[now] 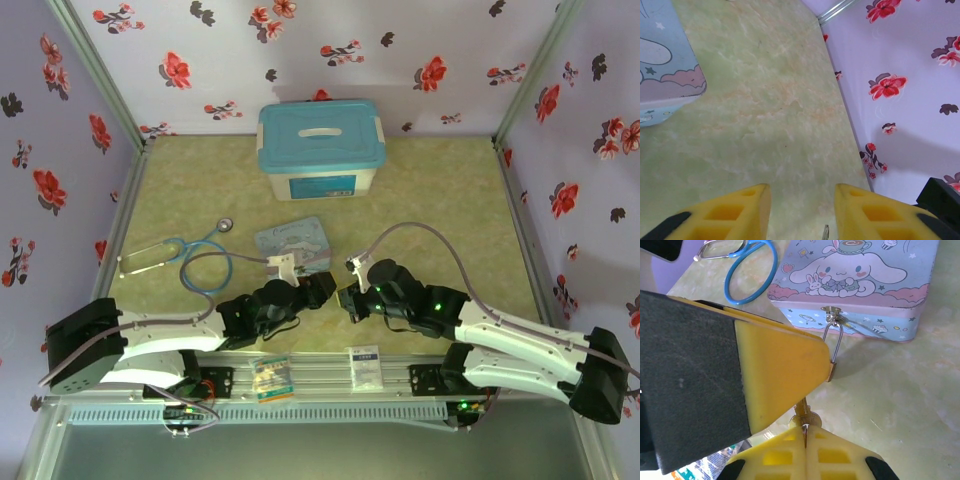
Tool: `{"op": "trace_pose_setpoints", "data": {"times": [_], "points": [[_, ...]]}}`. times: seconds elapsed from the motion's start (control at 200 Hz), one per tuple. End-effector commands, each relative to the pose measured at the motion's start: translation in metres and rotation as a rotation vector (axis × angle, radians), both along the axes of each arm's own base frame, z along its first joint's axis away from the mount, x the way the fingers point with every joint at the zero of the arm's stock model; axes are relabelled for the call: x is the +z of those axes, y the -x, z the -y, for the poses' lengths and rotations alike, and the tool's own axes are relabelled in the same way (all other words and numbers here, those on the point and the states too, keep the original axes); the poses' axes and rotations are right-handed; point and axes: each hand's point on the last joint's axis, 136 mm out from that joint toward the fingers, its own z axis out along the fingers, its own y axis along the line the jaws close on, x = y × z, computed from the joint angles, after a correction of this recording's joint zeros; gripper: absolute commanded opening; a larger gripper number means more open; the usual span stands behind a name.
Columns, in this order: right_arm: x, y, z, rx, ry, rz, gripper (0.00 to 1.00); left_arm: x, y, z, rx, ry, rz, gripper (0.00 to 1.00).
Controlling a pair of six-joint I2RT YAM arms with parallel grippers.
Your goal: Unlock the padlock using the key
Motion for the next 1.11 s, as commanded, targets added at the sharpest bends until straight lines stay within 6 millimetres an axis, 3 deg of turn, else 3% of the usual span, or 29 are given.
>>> {"op": "trace_pose_setpoints", "data": {"times": [0.0,0.16,0.28,0.36,0.38,0.43,0.44,0.48,0.61,0.845,1.1], "points": [[0.013,-0.001,-0.007,0.011,-0.044,0.020,0.00,0.011,0.000,0.010,-0.021,0.003,0.017,0.34],[0.014,-0.002,-0.008,0.006,-0.051,0.024,0.00,0.008,0.001,0.012,-0.029,0.000,0.010,0.22],[0.012,-0.004,-0.008,-0.008,-0.044,0.027,0.00,0.007,0.002,0.016,-0.043,0.004,0.008,0.03],[0.012,-0.005,-0.007,-0.015,-0.042,0.031,0.01,0.006,0.003,0.017,-0.050,0.003,0.008,0.00],[0.012,-0.006,-0.007,-0.017,-0.043,0.031,0.05,0.007,0.003,0.016,-0.050,0.004,0.009,0.00],[0.012,-0.006,-0.006,-0.028,-0.046,0.027,0.28,0.007,0.002,0.014,-0.044,0.010,0.012,0.00],[0.011,-0.007,-0.004,-0.038,-0.046,0.025,0.39,0.008,0.002,0.014,-0.042,0.012,0.013,0.00],[0.012,-0.009,0.000,-0.061,-0.046,0.028,0.59,0.010,0.002,0.012,-0.036,0.020,0.020,0.00],[0.030,-0.011,0.013,-0.083,-0.173,0.018,0.99,0.031,-0.002,-0.003,0.001,0.072,0.081,0.00],[0.100,-0.014,0.011,-0.021,-0.718,-0.073,0.99,0.084,-0.002,-0.024,0.009,0.157,0.234,0.00],[0.122,-0.007,-0.001,0.084,-0.871,-0.076,0.96,0.119,0.006,-0.032,-0.010,0.266,0.288,0.00]]}}
